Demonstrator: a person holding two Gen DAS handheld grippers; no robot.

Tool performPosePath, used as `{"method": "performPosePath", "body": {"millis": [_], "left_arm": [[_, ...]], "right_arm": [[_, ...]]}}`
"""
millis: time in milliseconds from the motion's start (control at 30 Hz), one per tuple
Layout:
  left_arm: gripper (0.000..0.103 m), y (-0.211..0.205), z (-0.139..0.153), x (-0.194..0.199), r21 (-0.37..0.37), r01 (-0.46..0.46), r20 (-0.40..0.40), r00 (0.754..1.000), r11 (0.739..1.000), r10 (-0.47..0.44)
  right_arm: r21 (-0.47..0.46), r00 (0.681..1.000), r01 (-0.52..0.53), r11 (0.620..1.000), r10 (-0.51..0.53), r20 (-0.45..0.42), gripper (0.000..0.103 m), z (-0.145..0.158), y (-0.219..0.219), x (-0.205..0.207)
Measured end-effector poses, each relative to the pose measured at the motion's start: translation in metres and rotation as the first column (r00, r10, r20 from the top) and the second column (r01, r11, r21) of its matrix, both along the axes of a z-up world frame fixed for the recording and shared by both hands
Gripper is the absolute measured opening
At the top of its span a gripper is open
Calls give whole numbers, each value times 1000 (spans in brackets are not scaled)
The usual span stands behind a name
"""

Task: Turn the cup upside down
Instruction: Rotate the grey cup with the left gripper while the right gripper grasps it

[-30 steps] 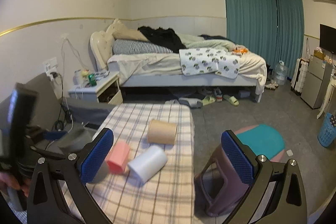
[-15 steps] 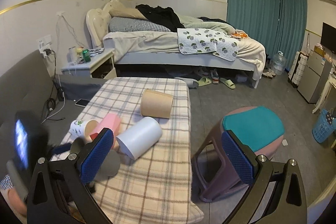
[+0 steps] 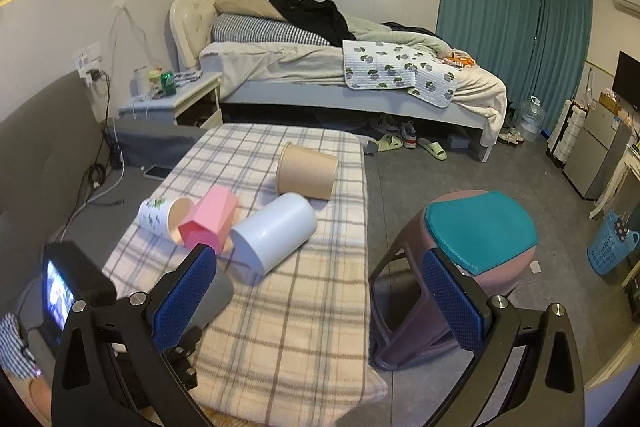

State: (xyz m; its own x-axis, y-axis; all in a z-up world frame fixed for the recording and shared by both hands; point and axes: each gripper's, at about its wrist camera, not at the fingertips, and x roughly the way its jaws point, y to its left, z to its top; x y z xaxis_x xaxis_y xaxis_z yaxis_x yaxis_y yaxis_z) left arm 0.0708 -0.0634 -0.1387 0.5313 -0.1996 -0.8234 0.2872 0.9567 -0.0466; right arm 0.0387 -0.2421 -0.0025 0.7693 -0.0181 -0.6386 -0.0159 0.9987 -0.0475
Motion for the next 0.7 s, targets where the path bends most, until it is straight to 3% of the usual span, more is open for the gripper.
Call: {"method": "performPosePath", "body": {"millis": [267, 433, 600, 700], "left_arm": [[90, 36, 19, -33, -60, -28, -7, 1000, 998, 28], [96, 80, 55, -49, -126, -118, 80, 989, 985, 128], [99, 119, 79, -44, -93, -205, 203, 954, 974, 220], [99, 138, 78, -31, -79, -245, 212, 943, 966, 257]], "right_arm": [[38, 995, -14, 999, 18, -99, 103, -6, 15, -8], [43, 981, -1, 999, 9, -192, 103, -18, 38, 1], [102, 943, -2, 995, 36, -330, 103, -44, 73, 32], [129, 917, 1, 992, 51, -395, 103, -63, 90, 54]]}}
